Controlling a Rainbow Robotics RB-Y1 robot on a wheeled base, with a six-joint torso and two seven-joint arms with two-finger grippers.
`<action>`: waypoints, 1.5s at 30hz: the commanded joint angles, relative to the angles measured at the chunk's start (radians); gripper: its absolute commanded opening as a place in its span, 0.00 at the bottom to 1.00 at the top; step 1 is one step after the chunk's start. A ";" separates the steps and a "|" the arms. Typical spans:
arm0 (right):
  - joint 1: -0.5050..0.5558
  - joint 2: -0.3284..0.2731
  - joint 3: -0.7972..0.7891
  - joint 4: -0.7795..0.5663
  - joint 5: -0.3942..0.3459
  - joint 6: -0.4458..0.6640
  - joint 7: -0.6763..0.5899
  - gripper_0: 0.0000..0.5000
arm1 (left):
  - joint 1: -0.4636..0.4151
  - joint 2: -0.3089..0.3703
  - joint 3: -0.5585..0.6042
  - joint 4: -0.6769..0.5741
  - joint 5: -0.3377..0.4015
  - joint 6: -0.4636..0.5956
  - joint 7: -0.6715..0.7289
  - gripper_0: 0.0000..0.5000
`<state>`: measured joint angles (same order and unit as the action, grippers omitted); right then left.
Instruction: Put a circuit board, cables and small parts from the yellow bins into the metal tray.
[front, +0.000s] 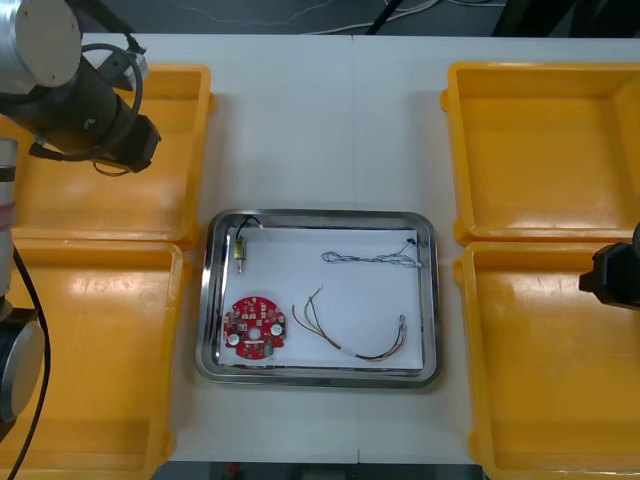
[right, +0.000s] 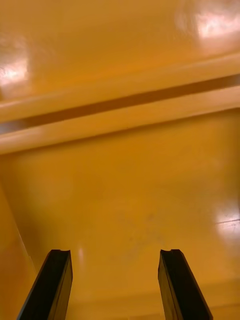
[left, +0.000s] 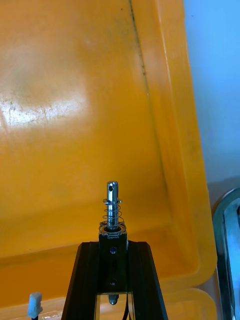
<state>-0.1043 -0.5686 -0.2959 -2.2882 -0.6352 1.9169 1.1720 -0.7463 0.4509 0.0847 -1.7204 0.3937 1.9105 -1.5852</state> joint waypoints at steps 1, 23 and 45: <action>0.046 -0.045 -0.029 -0.033 -0.015 0.003 -0.015 1.00 | 0.065 0.037 -0.010 -0.128 0.027 0.009 0.142 0.00; 0.051 -0.042 -0.028 0.049 -0.038 0.003 0.112 1.00 | 0.231 0.037 -0.339 -0.466 0.011 0.009 0.636 0.00; 0.052 -0.020 -0.025 0.047 -0.012 0.003 0.129 1.00 | 0.236 -0.017 -0.568 -0.384 -0.161 -0.157 0.807 0.00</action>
<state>-0.0680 -0.5860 -0.2960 -2.2349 -0.6543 1.9169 1.2606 -0.5202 0.4549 -0.4475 -2.1283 0.2650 1.7988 -0.8393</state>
